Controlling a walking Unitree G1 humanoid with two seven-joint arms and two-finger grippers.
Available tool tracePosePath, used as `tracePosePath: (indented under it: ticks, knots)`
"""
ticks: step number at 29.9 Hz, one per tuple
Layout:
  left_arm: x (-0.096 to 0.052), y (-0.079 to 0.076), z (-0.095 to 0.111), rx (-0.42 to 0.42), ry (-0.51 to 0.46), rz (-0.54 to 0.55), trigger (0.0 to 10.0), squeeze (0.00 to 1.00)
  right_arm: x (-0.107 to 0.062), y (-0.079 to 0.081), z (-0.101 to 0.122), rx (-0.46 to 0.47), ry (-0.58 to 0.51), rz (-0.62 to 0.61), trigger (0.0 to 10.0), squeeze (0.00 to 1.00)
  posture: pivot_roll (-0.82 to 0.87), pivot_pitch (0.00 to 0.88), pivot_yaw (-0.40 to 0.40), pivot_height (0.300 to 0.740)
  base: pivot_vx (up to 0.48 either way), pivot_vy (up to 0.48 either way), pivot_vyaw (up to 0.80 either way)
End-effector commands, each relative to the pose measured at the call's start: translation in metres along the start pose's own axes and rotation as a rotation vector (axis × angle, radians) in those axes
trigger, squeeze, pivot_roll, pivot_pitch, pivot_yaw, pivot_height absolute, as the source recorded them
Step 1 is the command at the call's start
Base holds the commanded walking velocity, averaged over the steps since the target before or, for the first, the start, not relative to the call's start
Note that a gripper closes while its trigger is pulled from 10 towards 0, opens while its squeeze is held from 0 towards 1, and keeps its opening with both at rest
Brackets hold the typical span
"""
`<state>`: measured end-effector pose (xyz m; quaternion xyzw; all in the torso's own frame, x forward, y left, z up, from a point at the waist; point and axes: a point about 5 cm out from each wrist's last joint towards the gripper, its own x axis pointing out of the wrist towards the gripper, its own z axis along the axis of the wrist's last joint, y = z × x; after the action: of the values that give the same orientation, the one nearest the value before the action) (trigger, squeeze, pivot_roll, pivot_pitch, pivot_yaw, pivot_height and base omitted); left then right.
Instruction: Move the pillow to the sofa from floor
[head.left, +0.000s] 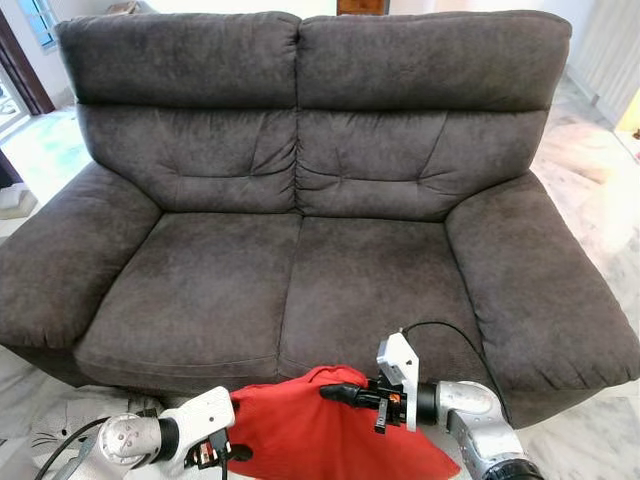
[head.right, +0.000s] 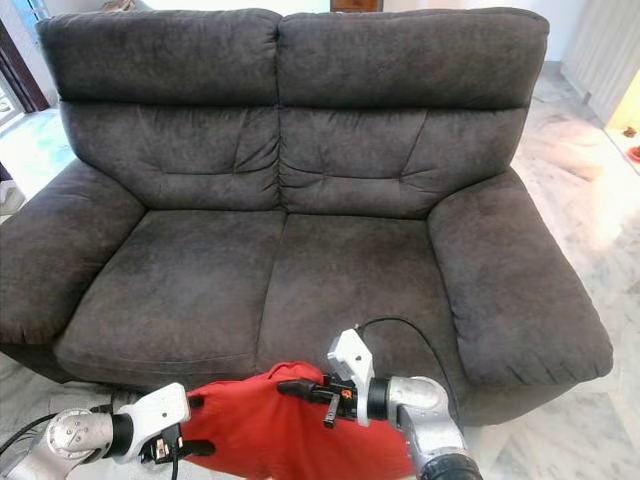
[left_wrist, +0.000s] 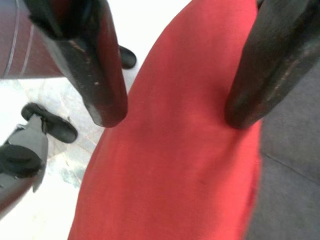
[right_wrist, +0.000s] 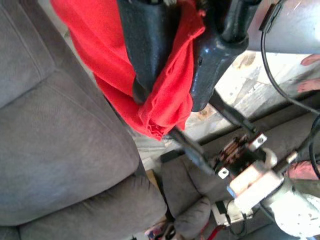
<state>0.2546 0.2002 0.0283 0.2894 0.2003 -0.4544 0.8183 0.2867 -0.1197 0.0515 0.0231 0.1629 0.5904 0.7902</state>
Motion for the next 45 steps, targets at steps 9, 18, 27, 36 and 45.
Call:
tracePosePath:
  ticks: [9,18,27,36,45]
  knots:
    - [-0.005,0.006,-0.006,0.024,0.03,0.015,10.0,1.0,0.007,0.008,0.026,-0.069,-0.093,0.081,10.0,0.0,0.11,0.118,0.031,0.74,0.0,0.0,0.0]
    - [-0.002,-0.008,-0.02,0.052,0.09,-0.04,10.0,1.0,-0.006,0.009,0.044,-0.11,-0.1,0.12,10.0,0.0,0.1,0.118,0.029,0.74,0.0,0.0,0.0]
    - [-0.003,-0.017,-0.028,0.043,0.113,-0.074,10.0,1.0,-0.012,0.011,0.056,-0.144,-0.105,0.138,10.0,0.0,0.1,0.119,0.028,0.74,0.0,0.0,0.0]
    - [-0.01,-0.023,-0.043,0.119,0.205,-0.104,10.0,0.0,-0.025,0.005,0.064,-0.165,-0.083,0.11,10.0,0.0,0.1,0.116,0.025,0.74,0.0,0.0,0.0]
    - [-0.014,-0.022,-0.047,0.145,0.227,-0.087,10.0,0.0,-0.038,-0.001,0.065,-0.174,-0.048,0.091,10.0,0.0,0.1,0.117,0.027,0.74,0.0,0.0,0.0]
